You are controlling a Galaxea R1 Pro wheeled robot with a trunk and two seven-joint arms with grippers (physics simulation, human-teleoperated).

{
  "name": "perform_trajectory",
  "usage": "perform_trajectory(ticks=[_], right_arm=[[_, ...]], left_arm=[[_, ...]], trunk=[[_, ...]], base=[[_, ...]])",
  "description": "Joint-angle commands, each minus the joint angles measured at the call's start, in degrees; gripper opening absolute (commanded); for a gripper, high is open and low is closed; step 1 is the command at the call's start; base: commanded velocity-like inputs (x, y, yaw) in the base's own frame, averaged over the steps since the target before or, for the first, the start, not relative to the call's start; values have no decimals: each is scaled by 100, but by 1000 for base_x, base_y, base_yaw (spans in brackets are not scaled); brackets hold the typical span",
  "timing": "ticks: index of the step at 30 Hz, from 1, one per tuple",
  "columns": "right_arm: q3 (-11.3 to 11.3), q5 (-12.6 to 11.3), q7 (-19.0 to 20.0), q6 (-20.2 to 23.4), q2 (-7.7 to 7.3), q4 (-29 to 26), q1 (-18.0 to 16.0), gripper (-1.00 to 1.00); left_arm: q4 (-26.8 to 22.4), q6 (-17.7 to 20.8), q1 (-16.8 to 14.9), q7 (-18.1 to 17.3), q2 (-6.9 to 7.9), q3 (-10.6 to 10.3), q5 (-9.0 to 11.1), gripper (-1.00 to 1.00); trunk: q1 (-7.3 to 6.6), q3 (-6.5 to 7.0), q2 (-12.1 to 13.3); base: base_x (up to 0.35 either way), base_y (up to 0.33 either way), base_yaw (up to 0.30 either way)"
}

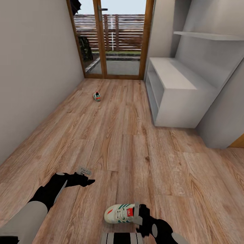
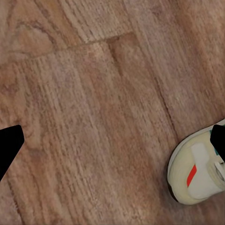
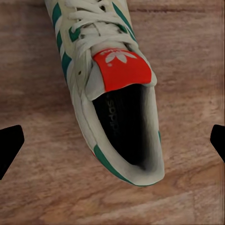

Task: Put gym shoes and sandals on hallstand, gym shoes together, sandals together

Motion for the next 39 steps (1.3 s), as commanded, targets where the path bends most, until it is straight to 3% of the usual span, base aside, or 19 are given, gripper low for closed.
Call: perform_trajectory(ticks=[1, 4, 8, 25, 36, 39], right_arm=[[6, 32, -21, 30, -2, -11, -1, 100], [0, 33, -350, 35, -6, 26, -1, 100], [-1, 31, -480, 36, -7, 35, -1, 100], [-9, 24, -571, 31, -7, -2, -1, 100], [-11, 18, -582, 29, -7, -14, -1, 100], [-11, 17, -582, 27, -7, -14, -1, 100]], left_arm=[[-11, 19, -1, -24, 3, -9, -38, 100], [-11, 21, -1, -24, 3, -7, -38, 100], [-11, 21, -1, -24, 3, -5, -38, 100], [-11, 21, -1, -24, -3, -4, -38, 100], [-11, 22, -1, -24, 3, -4, -38, 100], [-11, 22, -1, -24, 3, -4, -38, 100]], trunk=[[-1, -5, -2], [-1, -5, -2], [-1, -5, -2], [-1, -5, -2], [27, -302, -16], [27, -327, -16]], base=[[0, 0, 0], [0, 0, 0], [0, 0, 0], [0, 0, 0], [0, 0, 0], [0, 0, 0]])
